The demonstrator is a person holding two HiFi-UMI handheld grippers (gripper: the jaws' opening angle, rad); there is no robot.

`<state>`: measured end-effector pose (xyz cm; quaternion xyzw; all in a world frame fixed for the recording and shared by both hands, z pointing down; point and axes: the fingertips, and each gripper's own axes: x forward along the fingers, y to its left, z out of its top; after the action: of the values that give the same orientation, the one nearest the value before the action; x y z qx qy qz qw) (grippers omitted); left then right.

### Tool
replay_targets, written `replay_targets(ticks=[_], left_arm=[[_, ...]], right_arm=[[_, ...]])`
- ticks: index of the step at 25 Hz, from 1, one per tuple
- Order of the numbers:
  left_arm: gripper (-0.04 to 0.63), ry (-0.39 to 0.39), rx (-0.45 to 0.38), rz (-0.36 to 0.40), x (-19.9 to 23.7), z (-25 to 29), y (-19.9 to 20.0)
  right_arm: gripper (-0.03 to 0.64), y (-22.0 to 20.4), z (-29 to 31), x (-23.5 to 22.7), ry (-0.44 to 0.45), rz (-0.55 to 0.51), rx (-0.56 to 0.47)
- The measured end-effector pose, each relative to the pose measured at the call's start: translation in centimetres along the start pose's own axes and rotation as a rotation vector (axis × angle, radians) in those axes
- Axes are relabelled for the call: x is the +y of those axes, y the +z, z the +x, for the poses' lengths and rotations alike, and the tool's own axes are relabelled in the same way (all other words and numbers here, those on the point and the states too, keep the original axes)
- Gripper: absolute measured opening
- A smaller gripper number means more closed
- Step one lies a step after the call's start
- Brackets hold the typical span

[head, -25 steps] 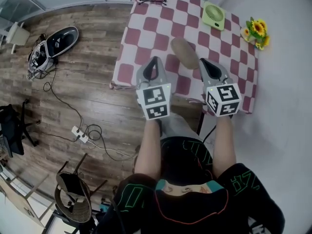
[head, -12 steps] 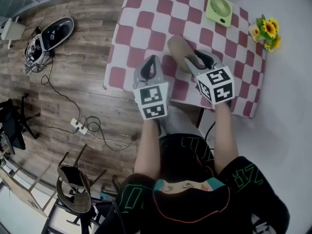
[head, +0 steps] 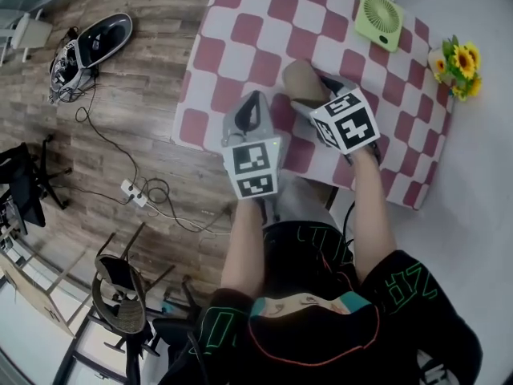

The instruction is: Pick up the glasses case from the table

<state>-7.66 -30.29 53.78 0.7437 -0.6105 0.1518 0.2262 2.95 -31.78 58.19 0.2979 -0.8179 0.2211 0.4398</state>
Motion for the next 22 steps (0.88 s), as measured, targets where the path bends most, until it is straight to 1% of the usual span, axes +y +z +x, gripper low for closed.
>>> replay_targets(ticks=[4,9,14,19,22], left_arm=[[0.009,0.002,0.02,0.017,-0.4,0.1,-0.4],[0.009,0.011,0.042,0.027,0.1,0.1,-1.4],[0.009,-0.017,0.041,0.022,-1.0,0.5,-1.3],[0.009,-0.034,0.023,0.025,-0.7,0.8,-0.1],[0.009,-0.039,-0.016,0.015,-0.2,1.5,1.3]], right_arm=[[0.38,-0.5,1.2,0.1,0.046,-0.014,0.062],[0.394,-0.3,2.0,0.5,0.082,-0.001,0.069],[0.396,-0.4,2.4,0.6,0.099,0.027,0.078],[0.39,-0.6,2.4,0.6,0.077,0.057,0.108],[0.383,-0.5,2.4,0.7,0.048,0.055,0.091]])
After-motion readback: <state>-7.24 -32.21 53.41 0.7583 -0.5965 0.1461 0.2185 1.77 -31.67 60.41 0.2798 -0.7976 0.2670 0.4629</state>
